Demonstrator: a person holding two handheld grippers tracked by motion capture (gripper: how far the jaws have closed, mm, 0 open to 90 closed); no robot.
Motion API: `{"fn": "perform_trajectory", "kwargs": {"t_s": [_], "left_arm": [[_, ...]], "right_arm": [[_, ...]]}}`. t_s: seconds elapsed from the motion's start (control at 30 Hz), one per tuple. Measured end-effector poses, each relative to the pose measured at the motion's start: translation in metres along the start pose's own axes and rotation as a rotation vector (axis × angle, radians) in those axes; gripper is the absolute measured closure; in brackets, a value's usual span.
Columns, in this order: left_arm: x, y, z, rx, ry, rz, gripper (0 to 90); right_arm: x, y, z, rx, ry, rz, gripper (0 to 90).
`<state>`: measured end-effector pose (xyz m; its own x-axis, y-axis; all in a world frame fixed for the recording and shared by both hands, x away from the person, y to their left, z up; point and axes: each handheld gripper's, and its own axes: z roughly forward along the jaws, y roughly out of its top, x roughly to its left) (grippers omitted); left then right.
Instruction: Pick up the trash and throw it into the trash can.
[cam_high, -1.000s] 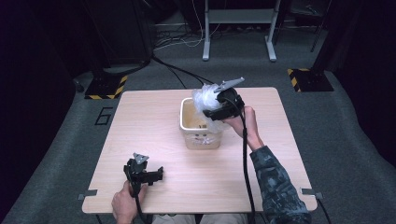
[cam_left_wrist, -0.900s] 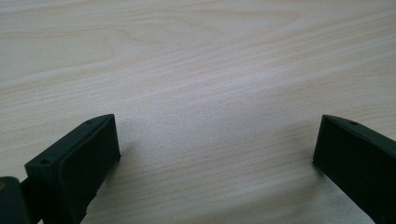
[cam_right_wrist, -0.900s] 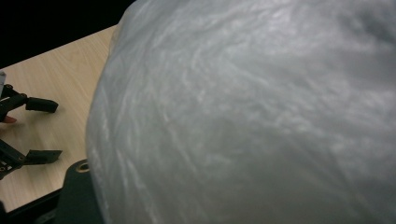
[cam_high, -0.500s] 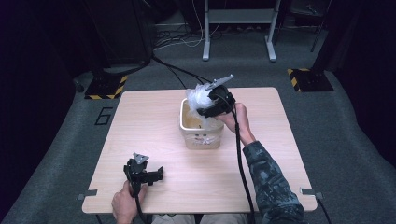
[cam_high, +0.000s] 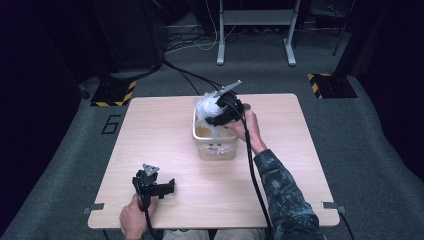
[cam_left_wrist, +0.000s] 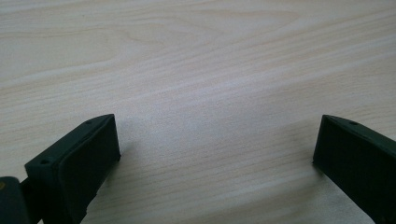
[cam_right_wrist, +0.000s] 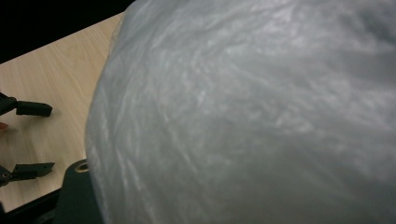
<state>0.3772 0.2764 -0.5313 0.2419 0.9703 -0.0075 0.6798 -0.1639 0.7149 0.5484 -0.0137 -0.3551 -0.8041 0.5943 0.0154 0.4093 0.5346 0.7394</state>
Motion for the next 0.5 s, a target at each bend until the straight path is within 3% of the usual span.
{"fn": "perform_trajectory", "kwargs": {"t_s": [0.1,0.27,0.37,0.5], "left_arm": [[0.000,0.000,0.000,0.000,0.000,0.000,0.1],[0.000,0.000,0.000,0.000,0.000,0.000,0.1],[0.000,0.000,0.000,0.000,0.000,0.000,0.1],[0.000,0.000,0.000,0.001,-0.001,0.000,0.1]], "right_arm": [[0.001,0.000,0.005,0.017,0.006,0.018,30.2],[0.000,0.000,0.014,0.050,0.009,0.005,29.0],[-0.001,-0.001,0.018,0.074,0.002,0.011,21.5],[0.000,-0.001,0.015,0.066,-0.018,0.013,13.4]]}}
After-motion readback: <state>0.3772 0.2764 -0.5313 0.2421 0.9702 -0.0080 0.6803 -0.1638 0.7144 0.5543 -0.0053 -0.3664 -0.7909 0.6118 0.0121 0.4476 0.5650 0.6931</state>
